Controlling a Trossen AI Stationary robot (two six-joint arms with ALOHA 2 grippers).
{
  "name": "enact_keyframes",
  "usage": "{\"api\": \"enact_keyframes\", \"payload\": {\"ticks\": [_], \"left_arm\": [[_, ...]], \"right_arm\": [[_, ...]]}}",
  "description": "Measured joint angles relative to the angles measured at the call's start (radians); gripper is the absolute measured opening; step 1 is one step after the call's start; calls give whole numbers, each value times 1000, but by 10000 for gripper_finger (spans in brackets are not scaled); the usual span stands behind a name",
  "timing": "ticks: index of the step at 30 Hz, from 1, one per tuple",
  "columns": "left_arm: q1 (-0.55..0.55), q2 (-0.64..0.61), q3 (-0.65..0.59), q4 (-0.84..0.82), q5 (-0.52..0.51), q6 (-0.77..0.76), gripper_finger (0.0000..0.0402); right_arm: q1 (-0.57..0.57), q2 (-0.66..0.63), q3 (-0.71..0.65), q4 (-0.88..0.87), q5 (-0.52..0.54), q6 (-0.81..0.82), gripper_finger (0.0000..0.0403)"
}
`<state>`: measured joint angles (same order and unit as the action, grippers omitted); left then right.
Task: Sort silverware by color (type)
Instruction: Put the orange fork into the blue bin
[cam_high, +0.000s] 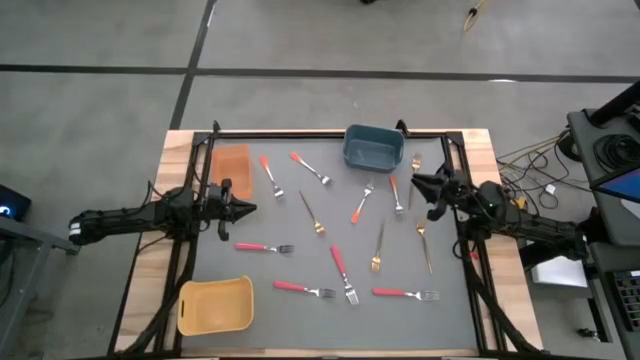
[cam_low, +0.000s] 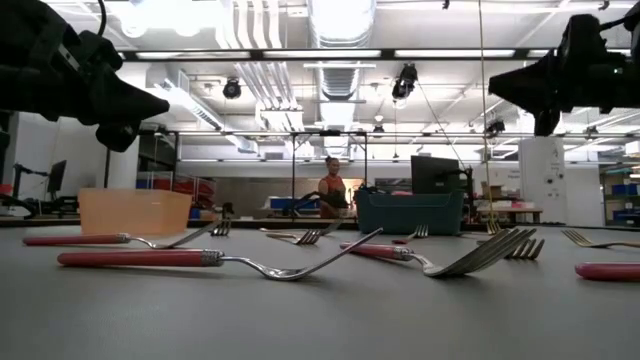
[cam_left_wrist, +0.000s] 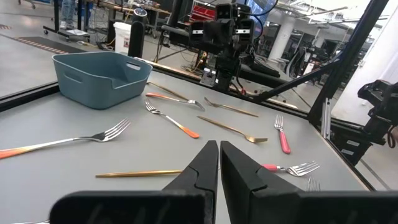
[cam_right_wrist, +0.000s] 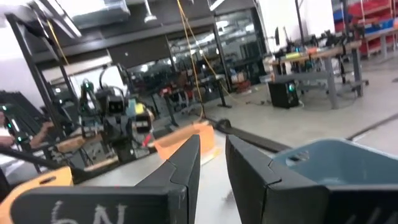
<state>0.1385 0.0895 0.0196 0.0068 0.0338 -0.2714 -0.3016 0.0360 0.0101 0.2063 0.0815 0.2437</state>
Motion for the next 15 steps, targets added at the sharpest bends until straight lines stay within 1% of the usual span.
{"api": "enact_keyframes", "payload": {"ticks": [9, 15], "left_arm": [[0, 0, 0, 0, 0, 0, 0], [0, 0, 0, 0, 0, 0, 0]], "right_arm": [[0, 0, 0, 37, -1, -54, 68], [0, 0, 0, 39, -1, -52, 68]]}}
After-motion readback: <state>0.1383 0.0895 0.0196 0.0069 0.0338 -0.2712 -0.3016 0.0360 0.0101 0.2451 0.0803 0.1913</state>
